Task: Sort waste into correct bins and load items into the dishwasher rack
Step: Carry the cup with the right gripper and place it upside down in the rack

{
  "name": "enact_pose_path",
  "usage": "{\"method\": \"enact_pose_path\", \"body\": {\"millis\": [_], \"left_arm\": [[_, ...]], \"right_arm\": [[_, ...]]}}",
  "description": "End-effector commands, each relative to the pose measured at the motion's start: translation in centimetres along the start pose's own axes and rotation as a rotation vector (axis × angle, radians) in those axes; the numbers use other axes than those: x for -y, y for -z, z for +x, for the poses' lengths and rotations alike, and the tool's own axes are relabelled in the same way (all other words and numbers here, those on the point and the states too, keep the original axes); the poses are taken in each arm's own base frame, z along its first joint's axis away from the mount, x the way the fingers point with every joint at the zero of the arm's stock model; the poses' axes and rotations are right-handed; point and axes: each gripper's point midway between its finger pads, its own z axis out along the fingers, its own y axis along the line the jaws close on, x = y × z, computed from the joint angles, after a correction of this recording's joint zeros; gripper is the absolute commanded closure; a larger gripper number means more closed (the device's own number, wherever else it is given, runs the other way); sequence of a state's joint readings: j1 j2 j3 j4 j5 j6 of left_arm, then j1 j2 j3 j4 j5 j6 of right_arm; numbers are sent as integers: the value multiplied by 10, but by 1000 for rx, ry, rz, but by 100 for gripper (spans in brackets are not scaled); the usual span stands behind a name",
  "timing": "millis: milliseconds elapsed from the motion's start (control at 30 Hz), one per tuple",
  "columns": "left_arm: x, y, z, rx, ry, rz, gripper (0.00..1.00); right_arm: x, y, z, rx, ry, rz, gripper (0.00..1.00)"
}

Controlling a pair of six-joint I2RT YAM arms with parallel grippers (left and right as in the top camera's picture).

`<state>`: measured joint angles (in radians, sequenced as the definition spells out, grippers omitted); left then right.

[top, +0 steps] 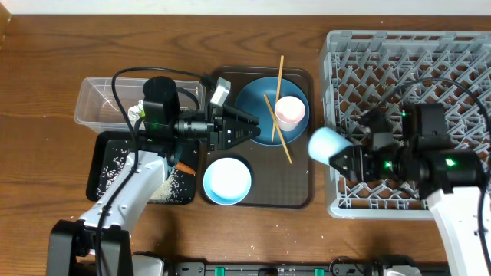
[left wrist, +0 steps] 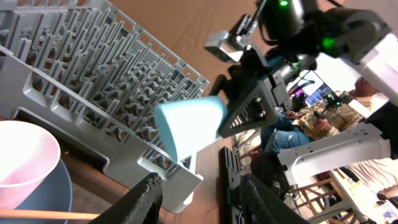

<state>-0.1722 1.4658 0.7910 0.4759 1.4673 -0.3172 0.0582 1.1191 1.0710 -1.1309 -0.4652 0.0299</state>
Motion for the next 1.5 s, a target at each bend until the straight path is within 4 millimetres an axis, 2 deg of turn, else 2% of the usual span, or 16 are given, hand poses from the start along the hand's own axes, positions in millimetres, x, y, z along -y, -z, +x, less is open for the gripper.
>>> {"method": "enact_pose_path", "body": {"millis": [0,133,333,500,933,1467], "left_arm": [[5,0,0,-4,-21,13,57],[-1,0,-1,7,-12,-17,57],[-11,0,-1,22,20,-71,57],[-23,1,0,33,63,-129,57],[-23,1,0,33,63,-129,56],[-23,1,0,33,64,-129,56]], "right_arm": [[18,29,-9,83,-40,173,51],[34,46,3,77,-99,302,51],[55,52,23,20,-177,431,52],[60,45,26,-6,-191,440,53],[76,13,27,-117,-216,453,53],[74,5,25,-136,-223,423,55]]}}
